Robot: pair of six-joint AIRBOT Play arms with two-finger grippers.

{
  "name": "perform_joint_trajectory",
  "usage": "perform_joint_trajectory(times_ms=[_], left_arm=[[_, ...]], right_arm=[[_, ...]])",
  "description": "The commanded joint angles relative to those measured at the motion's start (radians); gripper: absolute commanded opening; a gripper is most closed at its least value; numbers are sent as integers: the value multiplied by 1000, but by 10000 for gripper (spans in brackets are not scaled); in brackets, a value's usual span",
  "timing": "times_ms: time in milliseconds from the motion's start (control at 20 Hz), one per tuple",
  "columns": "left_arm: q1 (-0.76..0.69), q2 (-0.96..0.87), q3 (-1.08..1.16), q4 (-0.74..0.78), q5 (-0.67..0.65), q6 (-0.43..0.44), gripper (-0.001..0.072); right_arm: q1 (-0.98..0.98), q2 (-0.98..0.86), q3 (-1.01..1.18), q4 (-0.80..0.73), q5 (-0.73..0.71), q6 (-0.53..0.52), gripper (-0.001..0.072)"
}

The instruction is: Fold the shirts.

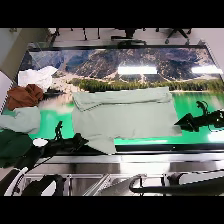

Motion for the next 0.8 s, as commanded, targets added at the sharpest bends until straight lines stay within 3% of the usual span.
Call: perform_joint_trajectory(times_ms=[0,200,300,400,500,650,750], left_arm=[[111,1,54,1,-106,51,16],[144,0,139,1,-120,77,16],[148,0,211,26,-144,86,15],[161,0,294,154,-196,39,15],[190,-2,371,239,-226,-6,15],[203,-79,529,193,-227,-4,15],[201,-167,660,167,-234,-3,15]], right_arm=[[31,-3,-19,-61,-21,-8,427],[120,-2,-22,-21,80,-17,18],[125,11,-22,-18,90,2,18],[90,37,-22,-54,84,64,18],[43,89,-20,82,60,74,18],[56,122,54,385,13,-4,18],[95,111,129,451,-59,-15,18]])
